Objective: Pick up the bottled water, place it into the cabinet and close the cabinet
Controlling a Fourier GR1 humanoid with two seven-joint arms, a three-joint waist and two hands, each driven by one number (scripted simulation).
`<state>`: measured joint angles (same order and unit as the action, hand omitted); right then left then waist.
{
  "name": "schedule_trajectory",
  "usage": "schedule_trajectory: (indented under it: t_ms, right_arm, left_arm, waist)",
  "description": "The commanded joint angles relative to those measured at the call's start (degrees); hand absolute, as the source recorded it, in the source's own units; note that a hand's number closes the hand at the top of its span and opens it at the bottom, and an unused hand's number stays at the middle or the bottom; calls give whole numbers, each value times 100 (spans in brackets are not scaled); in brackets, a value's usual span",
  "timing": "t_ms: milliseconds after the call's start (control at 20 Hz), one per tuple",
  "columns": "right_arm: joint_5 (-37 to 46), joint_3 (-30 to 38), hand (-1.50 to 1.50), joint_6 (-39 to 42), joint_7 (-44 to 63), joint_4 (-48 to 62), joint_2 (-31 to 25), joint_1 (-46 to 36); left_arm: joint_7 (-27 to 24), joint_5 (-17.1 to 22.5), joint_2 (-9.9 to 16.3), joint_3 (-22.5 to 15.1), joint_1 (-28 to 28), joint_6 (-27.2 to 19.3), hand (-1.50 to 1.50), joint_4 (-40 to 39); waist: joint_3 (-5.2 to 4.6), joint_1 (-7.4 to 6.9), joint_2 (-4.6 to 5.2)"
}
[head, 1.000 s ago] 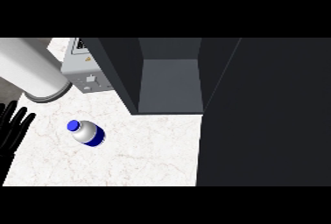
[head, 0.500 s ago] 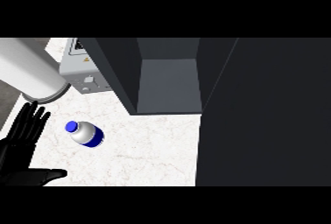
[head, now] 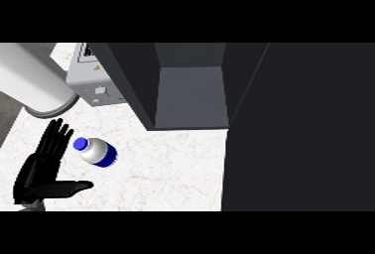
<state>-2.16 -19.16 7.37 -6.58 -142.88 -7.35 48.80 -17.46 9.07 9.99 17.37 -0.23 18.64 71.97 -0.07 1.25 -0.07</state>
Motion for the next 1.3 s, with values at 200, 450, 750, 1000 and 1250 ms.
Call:
schedule_trajectory:
  t_ms: [200,450,750,1000,1250]
  right_arm:
    - [69,-199,-150,-43,13,-589,-80,366]
    - [-462,222,-150,194,-13,-978,-488,788]
    - [9,-289,-150,149,-392,-777,-355,961]
    - [43,-340,-150,278,-991,-495,-432,1377]
    - [-61,-198,-150,121,-796,-530,-368,1098]
  left_arm:
    - [-1461,-488,29,159,-608,-259,-150,-1935]
    - [-1923,-476,245,179,-1118,277,-150,-3155]
    - [-2681,-670,199,43,-1481,826,-150,-4357]
    - [-3188,-636,88,158,-1597,786,-150,-4983]
    - [-3069,-391,-11,379,-2103,578,150,-5301]
  waist:
    - [-2,-16,9]
    - [-7,26,25]
    - [-17,73,35]
    - [-19,160,16]
    - [-11,42,29]
